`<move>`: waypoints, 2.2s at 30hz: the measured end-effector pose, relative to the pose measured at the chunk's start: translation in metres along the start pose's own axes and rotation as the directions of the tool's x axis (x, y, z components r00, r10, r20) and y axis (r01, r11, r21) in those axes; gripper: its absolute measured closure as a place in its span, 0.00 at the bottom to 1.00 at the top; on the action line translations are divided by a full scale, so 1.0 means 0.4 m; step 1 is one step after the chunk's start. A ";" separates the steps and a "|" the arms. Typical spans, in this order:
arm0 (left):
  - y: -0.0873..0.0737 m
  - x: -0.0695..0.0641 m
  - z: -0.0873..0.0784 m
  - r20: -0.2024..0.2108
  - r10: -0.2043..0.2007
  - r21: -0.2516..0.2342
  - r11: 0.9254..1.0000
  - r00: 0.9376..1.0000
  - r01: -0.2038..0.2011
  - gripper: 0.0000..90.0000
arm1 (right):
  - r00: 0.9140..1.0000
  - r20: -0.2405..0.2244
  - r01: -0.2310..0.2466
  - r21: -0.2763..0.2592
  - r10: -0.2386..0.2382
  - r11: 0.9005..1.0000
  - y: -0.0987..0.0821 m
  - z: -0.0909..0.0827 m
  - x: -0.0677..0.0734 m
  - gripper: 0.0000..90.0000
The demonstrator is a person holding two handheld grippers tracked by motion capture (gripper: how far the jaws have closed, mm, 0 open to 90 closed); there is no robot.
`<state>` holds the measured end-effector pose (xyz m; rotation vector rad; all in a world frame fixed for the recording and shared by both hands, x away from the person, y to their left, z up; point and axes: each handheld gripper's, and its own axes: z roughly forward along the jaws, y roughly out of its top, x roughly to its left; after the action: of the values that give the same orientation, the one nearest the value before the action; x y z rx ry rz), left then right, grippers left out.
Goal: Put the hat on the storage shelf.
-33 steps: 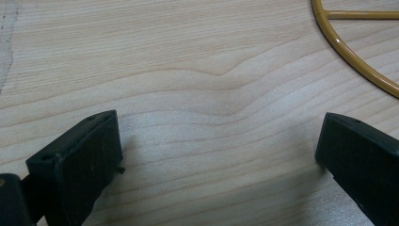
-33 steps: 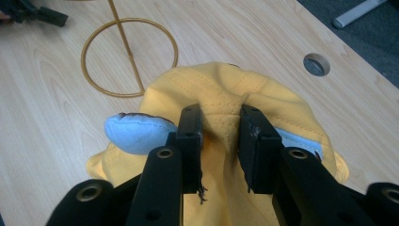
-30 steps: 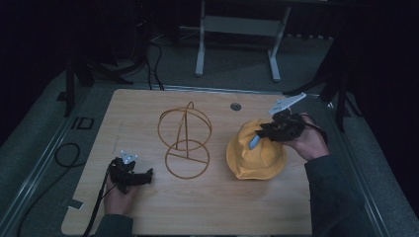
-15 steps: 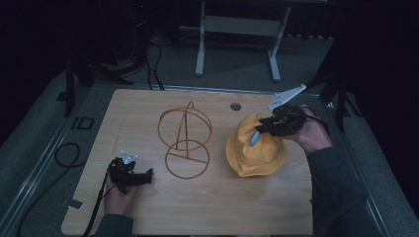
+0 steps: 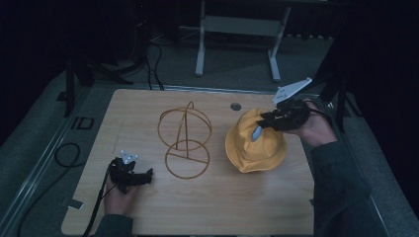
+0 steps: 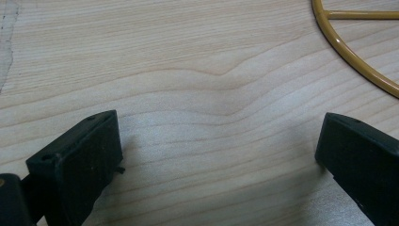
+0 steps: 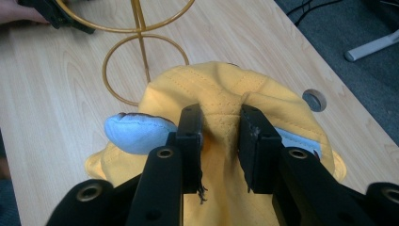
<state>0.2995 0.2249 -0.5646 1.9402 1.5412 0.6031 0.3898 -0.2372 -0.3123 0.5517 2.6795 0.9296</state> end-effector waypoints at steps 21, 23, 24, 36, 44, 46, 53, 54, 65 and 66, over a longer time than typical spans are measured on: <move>0.000 0.000 0.000 0.000 0.000 0.000 1.000 1.000 0.000 0.01 | 0.999 -0.034 0.018 -0.057 -0.020 0.998 0.035 -0.025 -0.029 0.79; 0.000 0.000 0.000 0.000 0.000 0.000 1.000 1.000 0.000 0.01 | 0.999 -0.034 0.018 -0.058 -0.020 0.998 0.038 -0.028 -0.030 0.79; 0.000 0.000 0.000 0.000 0.000 -0.001 1.000 1.000 0.000 0.01 | 0.999 -0.034 0.020 -0.062 -0.022 0.998 0.040 -0.030 -0.031 0.79; 0.000 0.000 0.000 0.000 0.000 -0.001 1.000 1.000 0.000 0.01 | 0.999 -0.038 0.009 -0.128 -0.014 0.992 0.049 -0.067 -0.045 0.80; 0.000 0.000 0.000 0.000 0.000 0.000 1.000 1.000 0.000 0.01 | 0.999 -0.042 0.003 -0.168 -0.011 0.986 0.067 -0.082 -0.053 0.80; 0.000 0.000 0.000 0.000 0.000 -0.001 1.000 1.000 0.000 0.01 | 0.999 -0.041 0.005 -0.170 -0.013 0.985 0.074 -0.087 -0.052 0.80; 0.000 0.000 0.000 0.000 0.000 -0.001 1.000 1.000 0.000 0.01 | 0.999 -0.039 0.014 -0.194 -0.021 0.981 0.089 -0.105 -0.053 0.80; 0.000 0.000 0.000 -0.001 0.000 0.000 1.000 1.000 0.000 0.01 | 0.999 -0.038 0.015 -0.197 -0.023 0.980 0.091 -0.108 -0.053 0.80; 0.000 0.000 0.000 -0.001 0.001 -0.002 1.000 1.000 -0.001 0.01 | 0.999 -0.030 0.035 -0.229 -0.043 0.973 0.123 -0.133 -0.046 0.80; 0.000 0.000 0.001 -0.001 0.000 -0.004 1.000 1.000 0.000 0.01 | 0.999 -0.032 0.034 -0.232 -0.042 0.972 0.127 -0.135 -0.045 0.80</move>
<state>0.2996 0.2248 -0.5649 1.9370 1.5398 0.6066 0.4005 -0.2373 -0.2366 0.4340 2.5542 1.2305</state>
